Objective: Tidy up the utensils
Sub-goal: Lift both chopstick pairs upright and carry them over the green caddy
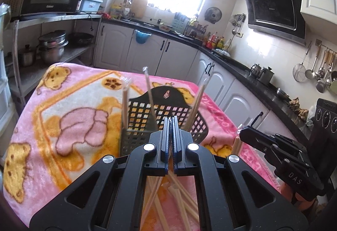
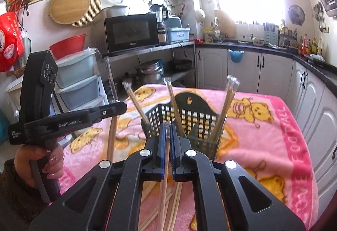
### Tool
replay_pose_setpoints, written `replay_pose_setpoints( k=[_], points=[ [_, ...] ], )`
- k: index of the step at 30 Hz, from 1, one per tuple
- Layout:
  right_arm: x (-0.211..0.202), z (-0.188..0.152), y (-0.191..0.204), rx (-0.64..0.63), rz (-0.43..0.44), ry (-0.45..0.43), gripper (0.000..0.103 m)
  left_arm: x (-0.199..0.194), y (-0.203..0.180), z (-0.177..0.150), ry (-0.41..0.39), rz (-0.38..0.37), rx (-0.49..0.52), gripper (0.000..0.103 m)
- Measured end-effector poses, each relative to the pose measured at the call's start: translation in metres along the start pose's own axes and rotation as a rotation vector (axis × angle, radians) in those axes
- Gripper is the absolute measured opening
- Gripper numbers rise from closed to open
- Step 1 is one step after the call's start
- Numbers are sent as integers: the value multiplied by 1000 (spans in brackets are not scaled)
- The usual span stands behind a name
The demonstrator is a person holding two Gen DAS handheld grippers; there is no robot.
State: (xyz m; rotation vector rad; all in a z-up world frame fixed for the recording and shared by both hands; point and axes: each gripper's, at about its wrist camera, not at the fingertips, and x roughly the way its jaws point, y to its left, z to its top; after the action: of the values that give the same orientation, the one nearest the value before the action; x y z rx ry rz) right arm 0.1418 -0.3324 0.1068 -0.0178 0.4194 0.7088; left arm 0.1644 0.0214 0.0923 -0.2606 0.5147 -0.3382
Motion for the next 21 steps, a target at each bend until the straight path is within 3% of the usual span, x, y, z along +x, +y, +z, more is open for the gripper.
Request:
replay_pose_setpoints(
  k=[21],
  points=[
    [-22,66,-26,-17,-61,-189,4,-1,-35,72,-114,-65,50,1]
  ],
)
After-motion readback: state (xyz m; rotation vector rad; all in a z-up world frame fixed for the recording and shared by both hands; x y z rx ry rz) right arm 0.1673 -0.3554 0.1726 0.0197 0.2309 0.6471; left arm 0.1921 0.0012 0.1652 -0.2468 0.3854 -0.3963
